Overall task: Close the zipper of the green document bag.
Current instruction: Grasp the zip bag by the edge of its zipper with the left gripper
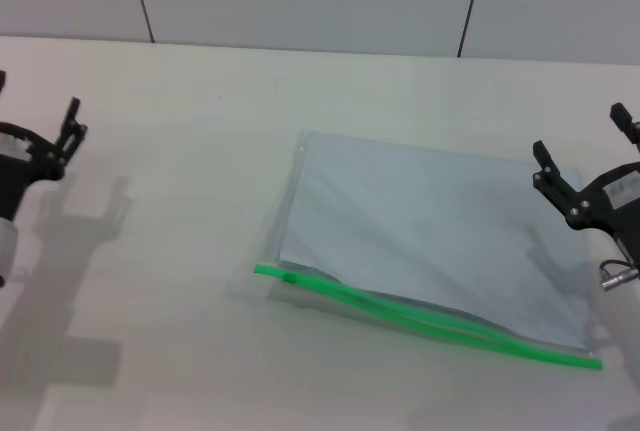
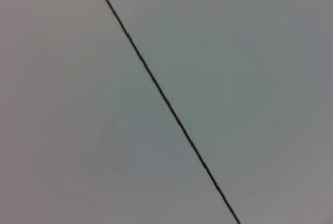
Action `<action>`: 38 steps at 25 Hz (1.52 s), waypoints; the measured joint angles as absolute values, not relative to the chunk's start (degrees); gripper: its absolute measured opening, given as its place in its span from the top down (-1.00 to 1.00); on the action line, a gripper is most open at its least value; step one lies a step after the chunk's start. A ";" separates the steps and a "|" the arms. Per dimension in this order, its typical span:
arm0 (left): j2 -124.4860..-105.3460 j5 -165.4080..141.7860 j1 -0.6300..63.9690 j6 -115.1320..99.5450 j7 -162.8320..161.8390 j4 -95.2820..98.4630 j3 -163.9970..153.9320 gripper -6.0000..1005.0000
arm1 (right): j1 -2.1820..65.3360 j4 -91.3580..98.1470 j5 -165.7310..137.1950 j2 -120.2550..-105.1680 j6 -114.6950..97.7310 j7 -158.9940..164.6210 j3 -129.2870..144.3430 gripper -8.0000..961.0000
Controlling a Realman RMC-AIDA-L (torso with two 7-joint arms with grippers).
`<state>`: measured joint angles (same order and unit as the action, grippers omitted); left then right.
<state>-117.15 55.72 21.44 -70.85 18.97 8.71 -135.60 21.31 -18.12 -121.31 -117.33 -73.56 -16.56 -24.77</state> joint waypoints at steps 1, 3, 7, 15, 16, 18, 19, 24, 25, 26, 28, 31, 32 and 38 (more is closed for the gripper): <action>-117.16 55.32 21.38 -70.41 18.91 8.70 -136.06 -0.67 | 21.33 -18.06 -121.30 -117.31 -73.56 -16.49 -24.86 -0.86; -117.15 53.77 21.30 -69.45 18.96 8.54 -138.19 -0.67 | 21.33 -18.02 -121.26 -117.28 -73.55 -16.44 -24.98 -0.86; -117.16 49.09 21.37 -68.23 19.68 8.34 -144.07 -0.66 | 21.33 -17.79 -121.23 -117.26 -73.52 -16.43 -25.10 -0.86; -117.22 41.84 21.44 -66.15 21.79 8.75 -148.74 -0.67 | 21.45 -17.66 -121.19 -117.24 -73.47 -16.66 -24.96 -0.86; -117.22 40.72 21.48 -65.59 21.88 8.78 -148.82 -0.67 | 21.45 -17.66 -121.20 -117.25 -73.47 -16.67 -24.94 -0.86; -117.24 38.97 21.54 -64.79 22.09 8.85 -148.83 -0.67 | 21.45 -17.66 -121.20 -117.24 -73.47 -16.68 -24.93 -0.86; -117.27 38.15 21.57 -64.50 22.31 8.91 -148.84 -0.67 | 21.45 -17.66 -121.24 -117.24 -73.47 -16.68 -24.92 -0.86; -117.32 34.93 21.60 -64.27 24.86 10.07 -148.87 -0.67 | 21.53 -17.66 -121.47 -117.24 -73.48 -16.70 -24.90 -0.86; -117.32 34.24 21.66 -64.26 25.26 10.18 -148.88 -0.67 | 21.54 -17.66 -121.47 -117.24 -73.48 -16.70 -24.90 -0.86; -117.33 33.31 21.73 -64.25 25.78 10.36 -148.88 -0.67 | 21.56 -17.66 -121.48 -117.24 -73.48 -16.70 -24.90 -0.86; -117.34 31.90 21.85 -64.22 26.53 10.75 -148.90 -0.67 | 21.60 -17.69 -121.50 -117.24 -73.54 -16.71 -24.82 -0.86; -117.34 30.02 22.13 -64.13 27.00 11.06 -149.01 -0.67 | 21.62 -17.81 -121.58 -117.24 -73.84 -16.76 -24.68 -0.86; -117.34 29.51 22.24 -64.11 27.20 11.07 -149.04 -0.67 | 21.62 -17.86 -121.61 -117.24 -73.90 -16.77 -24.65 -0.86; -117.34 28.95 23.04 -64.07 30.33 11.17 -149.07 -0.66 | 21.71 -18.00 -121.65 -117.24 -73.97 -16.79 -24.61 -0.87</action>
